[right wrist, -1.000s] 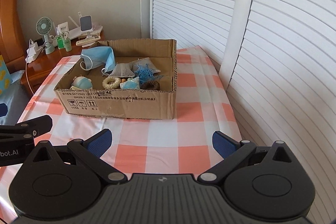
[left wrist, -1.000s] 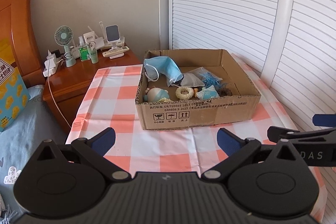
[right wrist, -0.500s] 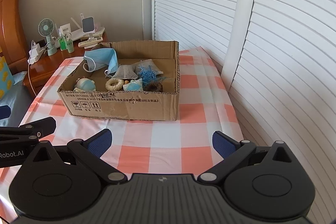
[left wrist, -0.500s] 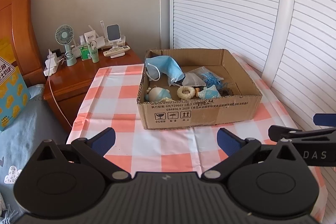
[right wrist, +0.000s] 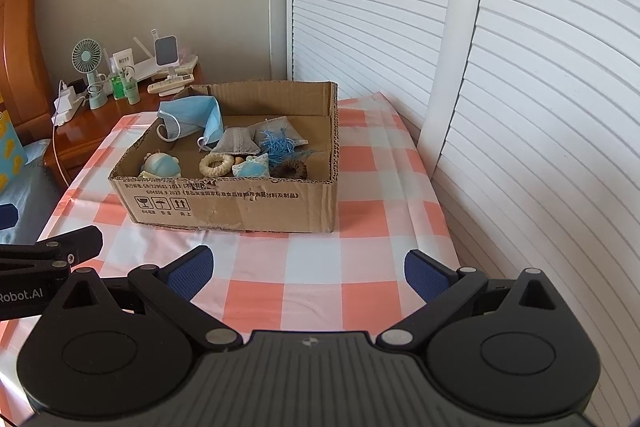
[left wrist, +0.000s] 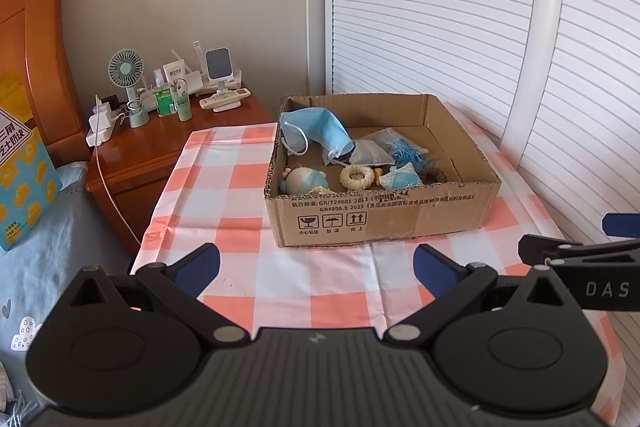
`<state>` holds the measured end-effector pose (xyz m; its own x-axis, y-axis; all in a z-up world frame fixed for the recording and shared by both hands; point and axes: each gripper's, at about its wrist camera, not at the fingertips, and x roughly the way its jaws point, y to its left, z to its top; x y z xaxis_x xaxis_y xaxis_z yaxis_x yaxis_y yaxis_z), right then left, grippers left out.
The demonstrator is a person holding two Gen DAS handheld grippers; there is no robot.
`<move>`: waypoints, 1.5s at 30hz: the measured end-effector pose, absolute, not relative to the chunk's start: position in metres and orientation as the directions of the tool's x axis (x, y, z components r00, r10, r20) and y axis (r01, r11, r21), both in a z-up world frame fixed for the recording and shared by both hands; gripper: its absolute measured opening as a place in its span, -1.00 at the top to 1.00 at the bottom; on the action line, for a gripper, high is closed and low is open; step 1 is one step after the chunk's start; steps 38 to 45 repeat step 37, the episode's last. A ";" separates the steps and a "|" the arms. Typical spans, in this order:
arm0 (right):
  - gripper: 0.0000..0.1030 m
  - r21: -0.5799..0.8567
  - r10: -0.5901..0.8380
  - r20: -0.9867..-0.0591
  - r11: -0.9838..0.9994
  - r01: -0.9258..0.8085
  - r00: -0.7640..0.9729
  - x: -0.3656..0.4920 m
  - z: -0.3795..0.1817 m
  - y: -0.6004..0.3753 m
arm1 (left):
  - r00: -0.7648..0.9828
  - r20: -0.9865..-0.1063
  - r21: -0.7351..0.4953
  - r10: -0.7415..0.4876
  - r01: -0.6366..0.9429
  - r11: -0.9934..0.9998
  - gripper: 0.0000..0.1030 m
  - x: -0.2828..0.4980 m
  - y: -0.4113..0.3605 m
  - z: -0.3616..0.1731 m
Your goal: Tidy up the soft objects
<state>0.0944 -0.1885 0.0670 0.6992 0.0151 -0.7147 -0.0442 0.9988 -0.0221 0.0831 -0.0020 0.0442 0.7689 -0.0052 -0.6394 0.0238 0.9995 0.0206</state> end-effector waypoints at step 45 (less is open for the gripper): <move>-1.00 -0.019 0.013 -0.712 0.999 -0.037 0.702 0.093 0.067 -0.192 | 0.765 -0.644 0.031 0.001 0.024 0.999 -0.99 0.083 -0.006 0.044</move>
